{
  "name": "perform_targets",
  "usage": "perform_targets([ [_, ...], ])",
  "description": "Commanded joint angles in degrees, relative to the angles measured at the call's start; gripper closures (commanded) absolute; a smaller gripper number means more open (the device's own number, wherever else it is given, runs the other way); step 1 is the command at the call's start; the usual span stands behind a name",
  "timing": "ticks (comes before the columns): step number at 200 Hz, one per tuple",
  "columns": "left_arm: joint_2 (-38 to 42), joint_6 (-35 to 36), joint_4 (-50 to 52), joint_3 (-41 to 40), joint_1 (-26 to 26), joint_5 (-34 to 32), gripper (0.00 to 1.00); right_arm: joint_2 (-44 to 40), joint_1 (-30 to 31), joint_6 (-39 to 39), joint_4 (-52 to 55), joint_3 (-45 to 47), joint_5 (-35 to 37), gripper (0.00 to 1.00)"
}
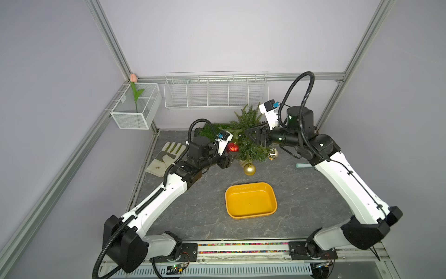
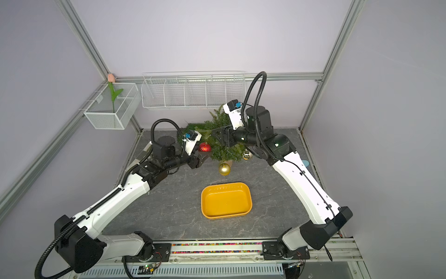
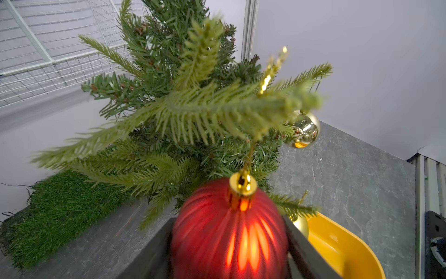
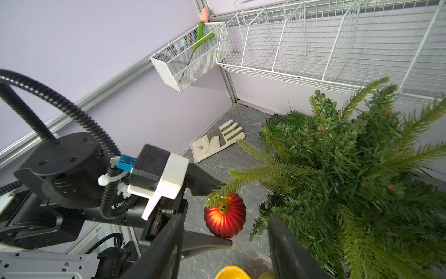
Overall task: Decorate the small christmas tree with ornaments
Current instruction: Hang an ornament on the christmas tree, then reset both arms
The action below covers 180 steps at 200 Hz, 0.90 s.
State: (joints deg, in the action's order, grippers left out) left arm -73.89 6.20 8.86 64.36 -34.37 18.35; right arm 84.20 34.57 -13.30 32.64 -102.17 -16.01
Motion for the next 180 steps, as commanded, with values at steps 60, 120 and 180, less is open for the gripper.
perform_targets([
  [60, 1.10, -1.63, -1.83, -0.90, 0.53, 1.01, 0.14, -3.85, -0.41, 0.29, -0.93, 2.59, 2.38, 0.39],
  [120, 6.99, -3.46, -0.14, -5.68, 0.56, -2.93, 0.01, -8.05, -4.46, 2.70, 1.79, 8.21, 13.13, 0.26],
  [180, 17.60, -7.34, 2.15, -14.87, 0.62, -15.49, 0.01, -17.19, -16.50, 3.57, -2.82, 24.69, 31.22, 0.11],
])
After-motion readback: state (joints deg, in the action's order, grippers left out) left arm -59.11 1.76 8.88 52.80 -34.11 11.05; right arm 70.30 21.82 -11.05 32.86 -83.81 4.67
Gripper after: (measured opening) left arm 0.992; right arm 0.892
